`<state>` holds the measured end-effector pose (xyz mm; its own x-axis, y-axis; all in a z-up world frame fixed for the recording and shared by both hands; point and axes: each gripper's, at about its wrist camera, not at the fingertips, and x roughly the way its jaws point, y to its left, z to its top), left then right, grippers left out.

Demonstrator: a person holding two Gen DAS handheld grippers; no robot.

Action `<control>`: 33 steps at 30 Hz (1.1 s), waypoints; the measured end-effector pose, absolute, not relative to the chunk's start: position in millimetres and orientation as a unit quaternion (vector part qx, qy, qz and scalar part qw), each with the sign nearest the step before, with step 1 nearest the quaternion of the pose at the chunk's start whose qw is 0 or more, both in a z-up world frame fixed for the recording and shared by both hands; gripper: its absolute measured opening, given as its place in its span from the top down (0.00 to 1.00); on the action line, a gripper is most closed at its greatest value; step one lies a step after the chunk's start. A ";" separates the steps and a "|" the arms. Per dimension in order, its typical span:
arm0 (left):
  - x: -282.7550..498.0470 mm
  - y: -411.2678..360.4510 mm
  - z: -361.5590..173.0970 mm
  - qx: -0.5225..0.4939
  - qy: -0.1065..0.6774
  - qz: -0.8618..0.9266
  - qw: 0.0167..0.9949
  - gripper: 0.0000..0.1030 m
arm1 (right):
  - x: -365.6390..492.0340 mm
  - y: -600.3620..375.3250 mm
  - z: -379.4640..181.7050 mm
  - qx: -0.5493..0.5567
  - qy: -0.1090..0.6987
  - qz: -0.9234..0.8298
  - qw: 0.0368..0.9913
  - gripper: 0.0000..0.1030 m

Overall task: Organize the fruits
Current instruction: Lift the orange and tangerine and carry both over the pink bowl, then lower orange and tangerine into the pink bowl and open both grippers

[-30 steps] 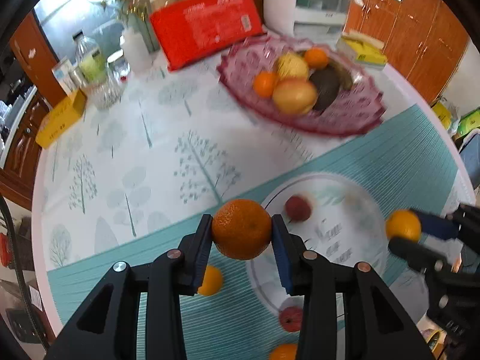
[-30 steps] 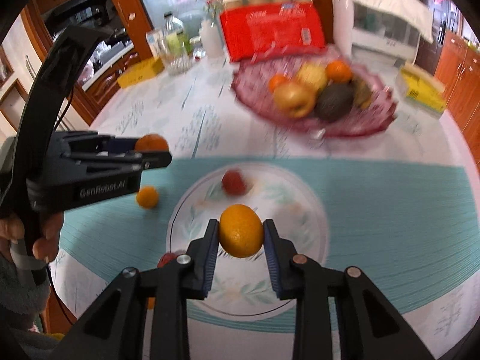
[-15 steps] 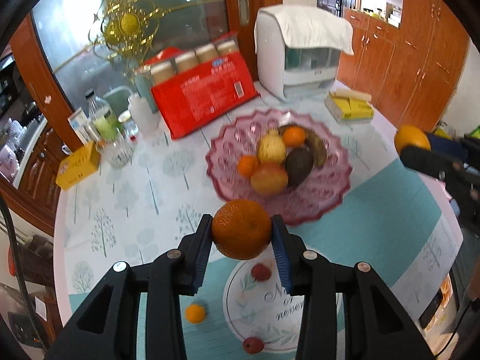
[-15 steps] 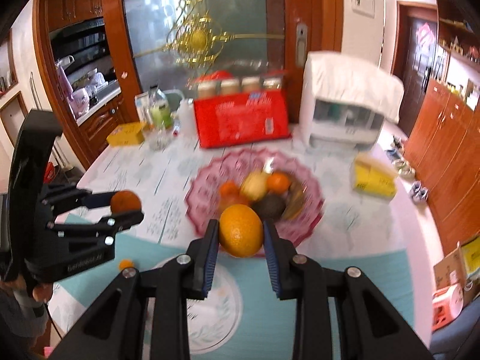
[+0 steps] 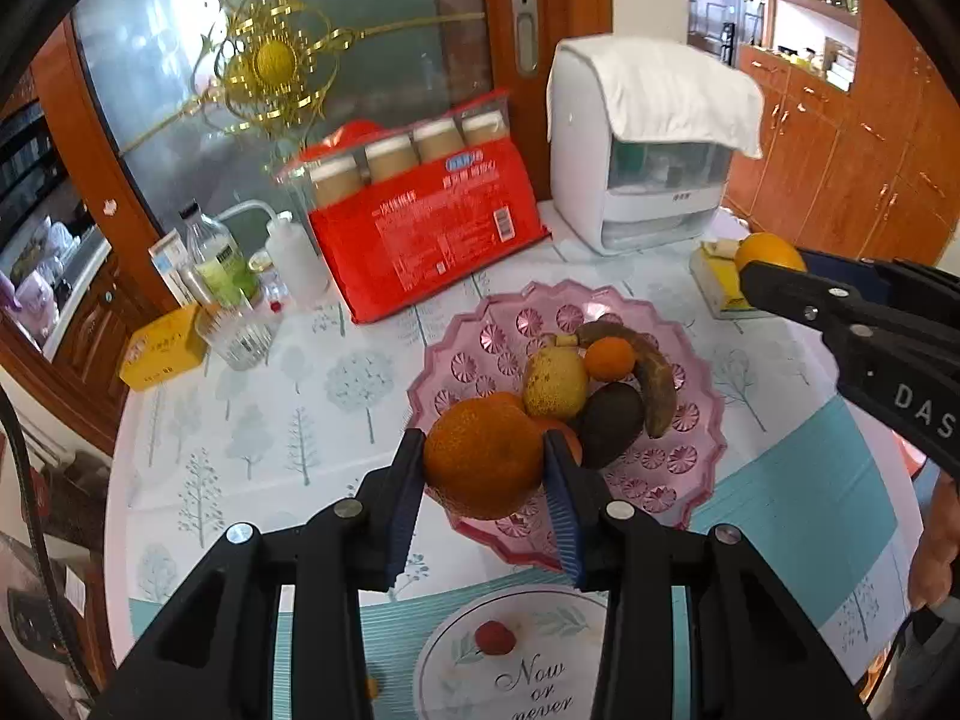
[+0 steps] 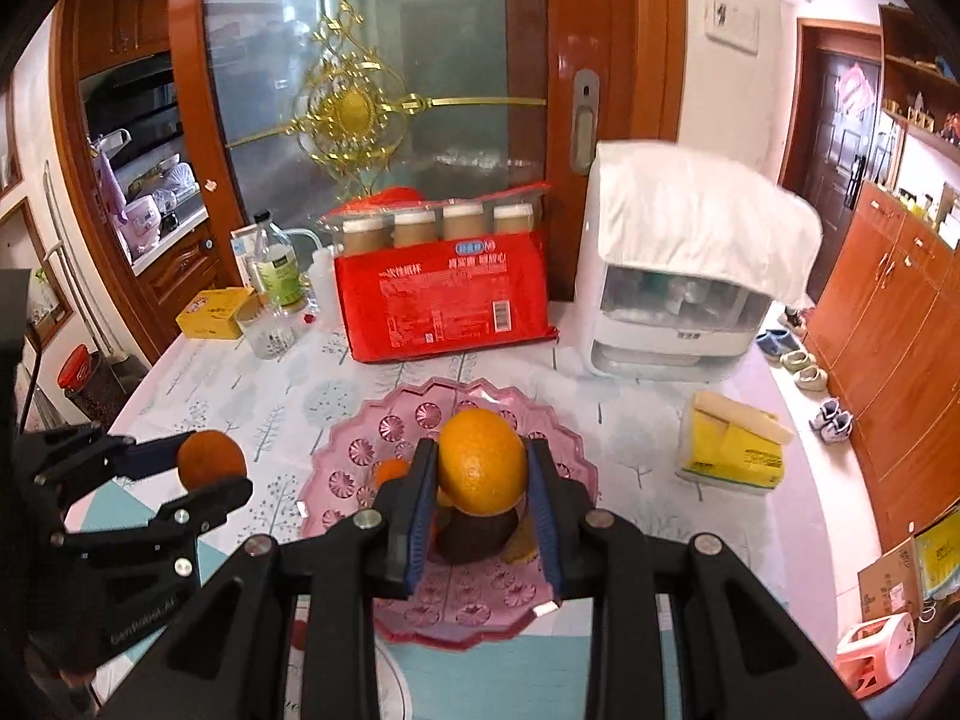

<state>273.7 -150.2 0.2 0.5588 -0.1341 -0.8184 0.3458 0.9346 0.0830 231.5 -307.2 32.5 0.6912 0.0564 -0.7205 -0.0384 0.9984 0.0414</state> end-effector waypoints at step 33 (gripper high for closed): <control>334.7 -180.4 -128.4 0.119 0.532 -0.093 0.833 0.64 | 291.0 -316.8 -101.1 0.032 0.493 0.058 0.868 0.71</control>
